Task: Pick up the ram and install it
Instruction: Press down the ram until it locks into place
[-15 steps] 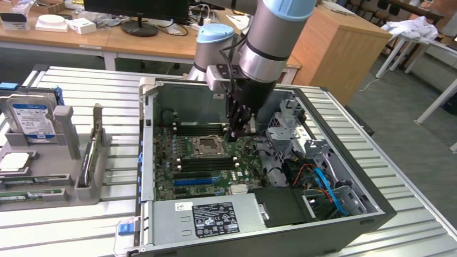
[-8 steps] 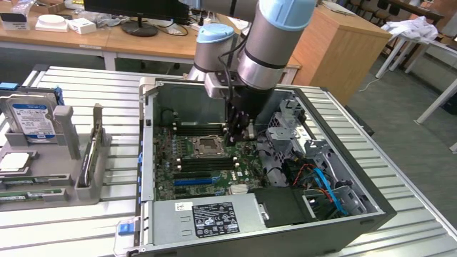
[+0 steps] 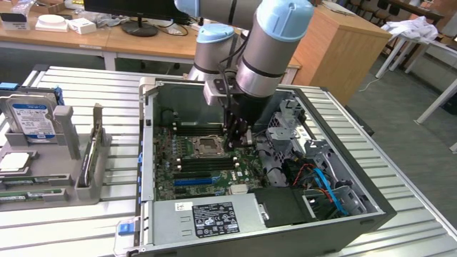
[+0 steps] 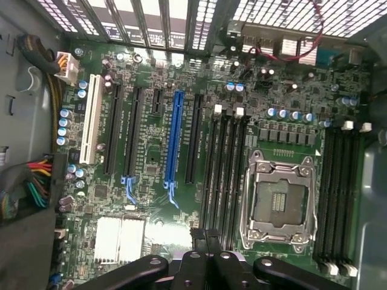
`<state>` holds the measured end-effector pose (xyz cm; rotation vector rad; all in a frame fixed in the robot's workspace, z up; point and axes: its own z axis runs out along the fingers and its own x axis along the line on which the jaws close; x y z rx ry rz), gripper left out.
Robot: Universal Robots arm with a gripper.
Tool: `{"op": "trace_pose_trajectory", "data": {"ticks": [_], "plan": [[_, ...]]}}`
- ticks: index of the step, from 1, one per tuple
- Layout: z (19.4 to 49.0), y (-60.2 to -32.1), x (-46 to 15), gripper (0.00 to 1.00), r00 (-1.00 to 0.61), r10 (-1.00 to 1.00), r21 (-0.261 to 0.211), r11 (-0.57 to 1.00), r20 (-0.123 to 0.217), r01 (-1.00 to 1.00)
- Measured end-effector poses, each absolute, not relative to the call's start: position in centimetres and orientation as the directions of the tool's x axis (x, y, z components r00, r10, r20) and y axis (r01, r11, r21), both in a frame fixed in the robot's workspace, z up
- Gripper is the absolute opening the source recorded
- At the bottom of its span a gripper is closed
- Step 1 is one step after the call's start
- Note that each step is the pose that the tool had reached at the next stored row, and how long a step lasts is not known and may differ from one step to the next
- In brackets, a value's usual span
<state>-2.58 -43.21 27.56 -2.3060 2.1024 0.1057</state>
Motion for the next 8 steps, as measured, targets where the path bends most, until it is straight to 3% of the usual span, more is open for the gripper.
{"op": "trace_pose_trajectory", "data": {"ticks": [8], "plan": [[26.1,-43.4,-2.6,0.10,0.091,-0.994,0.031,-0.093,-0.063,-0.995]]}}
